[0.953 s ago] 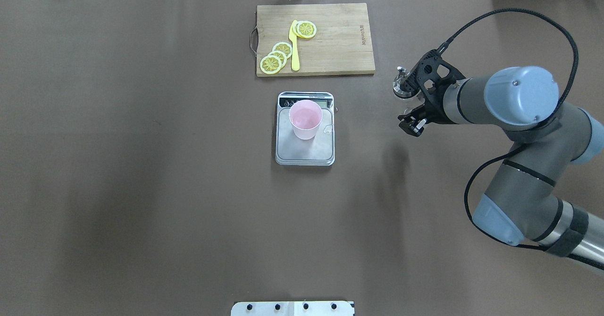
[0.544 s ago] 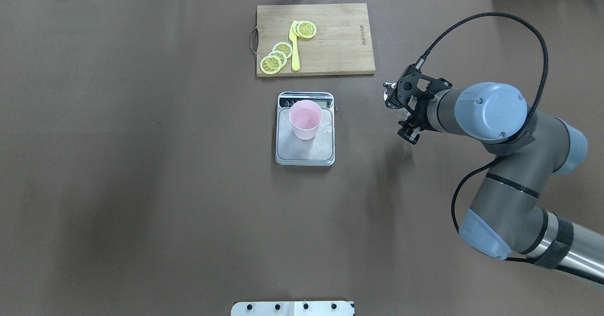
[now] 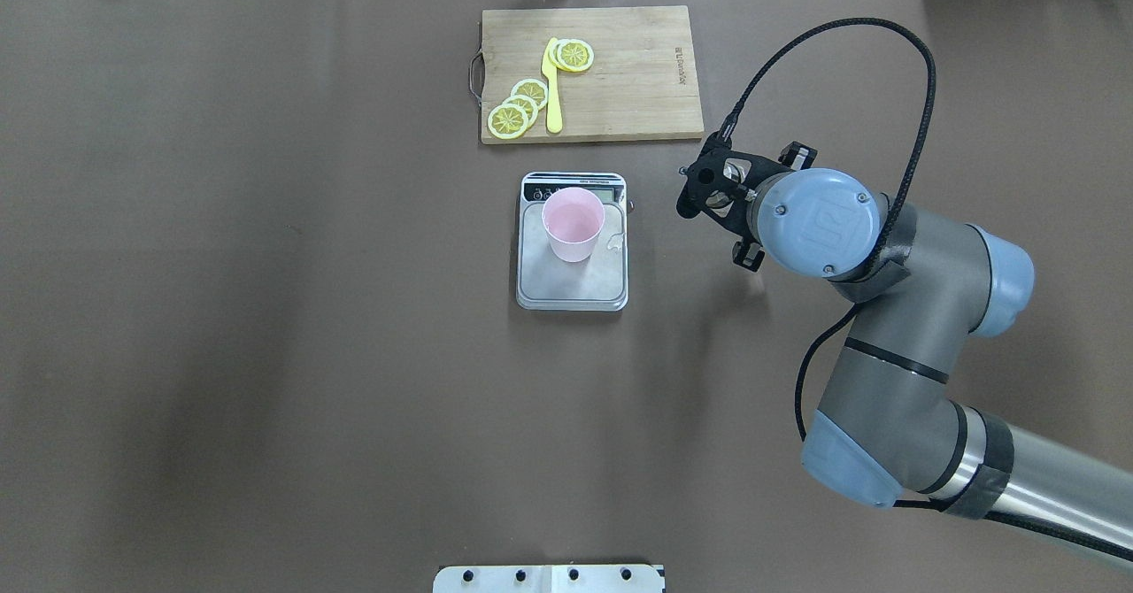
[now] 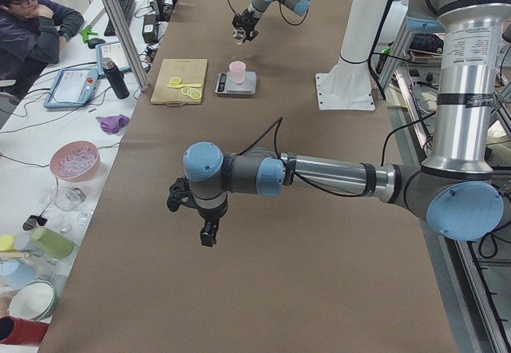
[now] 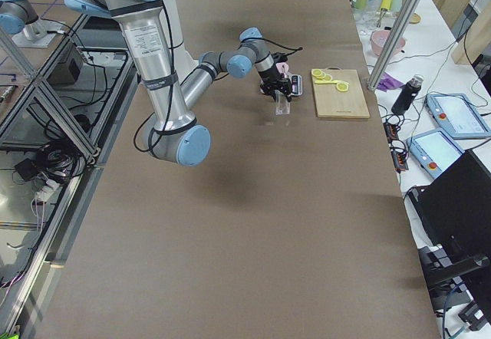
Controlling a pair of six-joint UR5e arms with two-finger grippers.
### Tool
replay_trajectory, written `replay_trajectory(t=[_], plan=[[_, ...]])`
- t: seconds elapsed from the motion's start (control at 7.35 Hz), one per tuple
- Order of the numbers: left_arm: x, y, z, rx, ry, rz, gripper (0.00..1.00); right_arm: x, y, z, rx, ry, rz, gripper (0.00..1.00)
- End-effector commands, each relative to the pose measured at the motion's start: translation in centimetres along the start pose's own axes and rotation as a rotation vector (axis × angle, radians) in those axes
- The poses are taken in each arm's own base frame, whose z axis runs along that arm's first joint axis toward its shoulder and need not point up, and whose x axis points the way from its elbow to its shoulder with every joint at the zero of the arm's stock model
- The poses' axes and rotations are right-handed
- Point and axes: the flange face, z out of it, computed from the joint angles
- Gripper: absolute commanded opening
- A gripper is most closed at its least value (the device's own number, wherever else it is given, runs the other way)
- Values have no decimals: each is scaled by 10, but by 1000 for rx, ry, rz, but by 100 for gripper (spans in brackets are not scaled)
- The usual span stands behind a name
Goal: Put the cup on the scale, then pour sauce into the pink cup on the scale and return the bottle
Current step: 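Lift the dispenser with the right gripper and carry it toward the cup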
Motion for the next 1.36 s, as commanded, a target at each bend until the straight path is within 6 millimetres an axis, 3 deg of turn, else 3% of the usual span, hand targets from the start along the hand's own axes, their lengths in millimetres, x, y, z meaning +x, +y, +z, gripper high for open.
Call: replay_trajectory(t=[0.0,0.41,0.82,1.22], plan=[[-5,9,7,-13,2,-13,98,1,-22,-18,-100,56,-47,0],[-10,20,12,-24,5,-24,98,-7,-32,-32,-168,72,-84,0],[-13,26,15,-32,4,-34,98,-36,-44,-48,-304,90,-196,0],[-19,36,20,-42,5,-46,98,-41,-62,-61,-362,116,-255,0]])
